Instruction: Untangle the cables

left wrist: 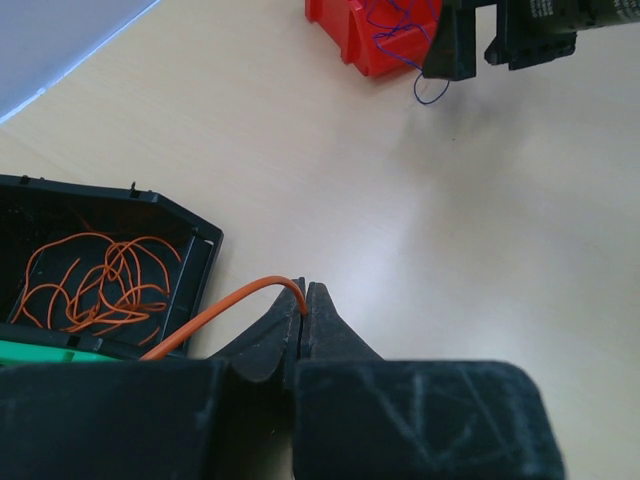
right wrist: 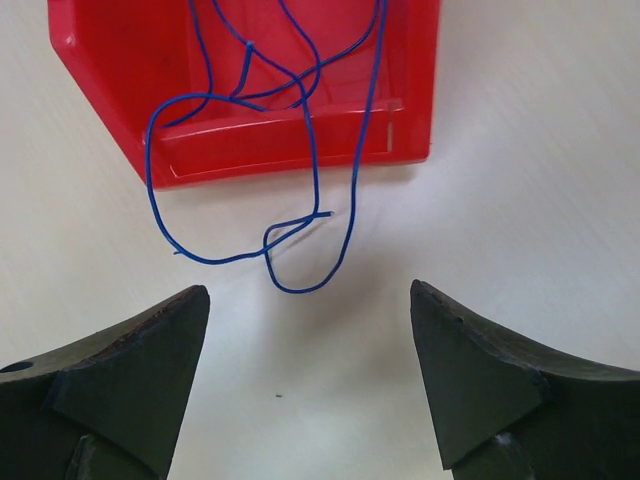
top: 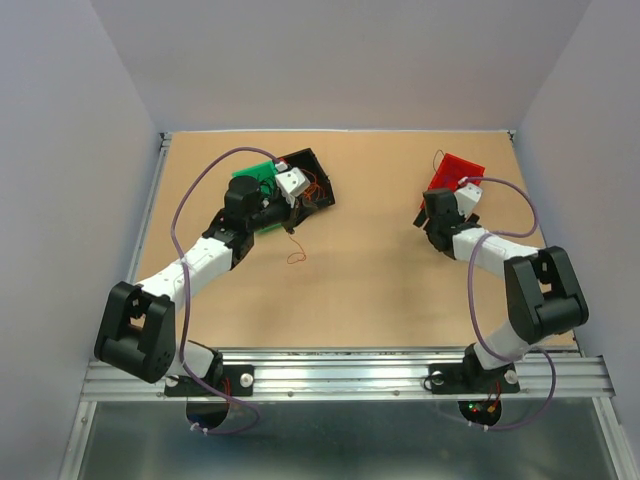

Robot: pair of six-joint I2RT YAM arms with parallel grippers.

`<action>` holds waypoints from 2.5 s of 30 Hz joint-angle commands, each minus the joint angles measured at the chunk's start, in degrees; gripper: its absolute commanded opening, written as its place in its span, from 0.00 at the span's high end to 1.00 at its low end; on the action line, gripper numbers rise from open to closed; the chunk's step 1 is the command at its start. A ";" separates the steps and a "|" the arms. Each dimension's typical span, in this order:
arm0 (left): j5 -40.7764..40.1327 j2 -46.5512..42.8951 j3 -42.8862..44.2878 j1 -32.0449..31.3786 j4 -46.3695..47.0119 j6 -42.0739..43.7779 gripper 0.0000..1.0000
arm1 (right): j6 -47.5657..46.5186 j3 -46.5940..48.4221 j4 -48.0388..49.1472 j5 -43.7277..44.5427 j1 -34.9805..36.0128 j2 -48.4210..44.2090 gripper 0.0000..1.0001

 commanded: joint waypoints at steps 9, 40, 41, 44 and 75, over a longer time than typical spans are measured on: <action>0.67 -2.13 -0.40 -0.20 1.52 1.28 1.00 | -10.14 3.90 16.80 -0.13 0.51 11.22 0.24; 1.02 -1.77 0.13 -0.64 0.55 2.07 1.00 | -7.06 19.82 4.06 -13.24 -9.16 9.47 0.99; 1.02 -1.77 -0.04 -0.64 0.47 2.16 1.00 | -6.71 19.21 4.06 -12.62 -9.16 8.94 0.99; 1.02 -1.60 0.04 -0.73 0.55 2.16 1.00 | -6.27 16.22 4.06 -11.91 -9.16 6.31 0.99; 0.40 -1.95 0.04 -1.17 0.20 2.34 1.00 | -3.01 1.01 -3.77 1.10 -9.16 -18.39 0.99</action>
